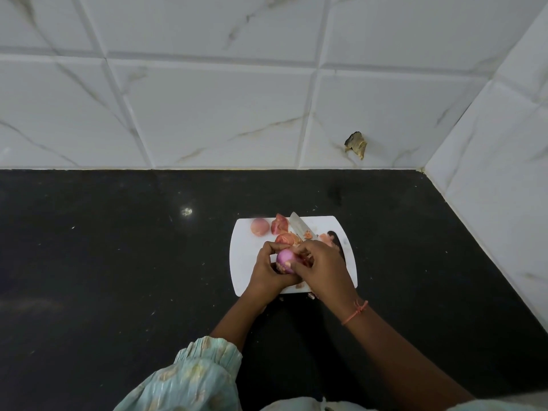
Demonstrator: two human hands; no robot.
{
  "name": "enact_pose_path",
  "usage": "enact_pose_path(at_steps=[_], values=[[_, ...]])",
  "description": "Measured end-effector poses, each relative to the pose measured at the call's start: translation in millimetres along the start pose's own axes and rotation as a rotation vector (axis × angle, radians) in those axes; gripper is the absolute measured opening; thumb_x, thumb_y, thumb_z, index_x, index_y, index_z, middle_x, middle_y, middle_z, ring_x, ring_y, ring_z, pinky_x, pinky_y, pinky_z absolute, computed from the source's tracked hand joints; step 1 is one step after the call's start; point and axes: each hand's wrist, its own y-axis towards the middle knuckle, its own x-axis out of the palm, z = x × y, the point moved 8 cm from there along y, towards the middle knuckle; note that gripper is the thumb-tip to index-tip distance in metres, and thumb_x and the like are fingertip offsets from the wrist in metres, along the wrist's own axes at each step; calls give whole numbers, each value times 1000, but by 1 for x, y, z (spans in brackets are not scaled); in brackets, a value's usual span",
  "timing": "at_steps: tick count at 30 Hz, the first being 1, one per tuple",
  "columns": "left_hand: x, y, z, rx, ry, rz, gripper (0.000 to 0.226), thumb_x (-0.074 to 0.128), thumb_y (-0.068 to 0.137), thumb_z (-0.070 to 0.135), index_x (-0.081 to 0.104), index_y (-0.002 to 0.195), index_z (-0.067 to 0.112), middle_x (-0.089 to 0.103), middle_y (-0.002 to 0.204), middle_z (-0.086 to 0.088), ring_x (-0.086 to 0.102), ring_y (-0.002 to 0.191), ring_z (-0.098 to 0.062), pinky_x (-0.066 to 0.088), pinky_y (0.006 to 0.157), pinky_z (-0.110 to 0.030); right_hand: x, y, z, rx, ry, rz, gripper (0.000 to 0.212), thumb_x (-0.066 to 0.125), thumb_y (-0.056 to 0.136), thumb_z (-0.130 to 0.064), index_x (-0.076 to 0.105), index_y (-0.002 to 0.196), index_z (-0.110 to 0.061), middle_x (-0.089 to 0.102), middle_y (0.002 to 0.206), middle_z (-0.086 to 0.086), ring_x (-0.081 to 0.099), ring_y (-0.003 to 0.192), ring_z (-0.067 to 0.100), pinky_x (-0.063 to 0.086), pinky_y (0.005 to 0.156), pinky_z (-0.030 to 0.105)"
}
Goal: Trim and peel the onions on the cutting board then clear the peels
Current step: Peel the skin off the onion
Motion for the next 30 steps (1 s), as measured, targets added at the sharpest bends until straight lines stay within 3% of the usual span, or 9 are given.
enact_pose_path(at_steps=[7,19,23,25,30], values=[[1,0,-1,-15,-1,6,68,90,70,9,52,123,28,58,129,4,60,116,-20,58,90,-26,-2,-1,-9,-21,-82,-9,2,66,89,-20,66,90,-18,68,87,-6,63,80,6,55,75,25],[0,-1,1,13,19,3,69,92,69,13,51,123,25,57,128,4,59,115,-17,58,86,-24,-1,8,18,73,-60,-14,12,60,95,-17,57,83,-15,62,77,0,59,69,10,51,65,28],[1,-1,1,-3,9,-1,69,92,69,15,51,123,26,56,128,5,59,116,-17,59,89,-27,-5,3,23,79,-14,65,15,57,93,-6,61,87,-19,65,86,-5,61,83,7,51,74,23],[1,-1,2,2,9,-1,68,91,70,13,51,123,25,56,127,5,59,115,-18,58,86,-25,-7,1,16,51,9,94,13,55,95,-11,67,95,-17,66,94,-7,61,89,6,51,80,21],[2,-2,4,-5,-18,0,63,89,72,11,52,121,27,59,125,6,61,113,-18,57,83,-20,2,-2,3,4,22,22,13,70,87,-28,67,98,-23,65,93,-12,61,85,1,52,72,18]])
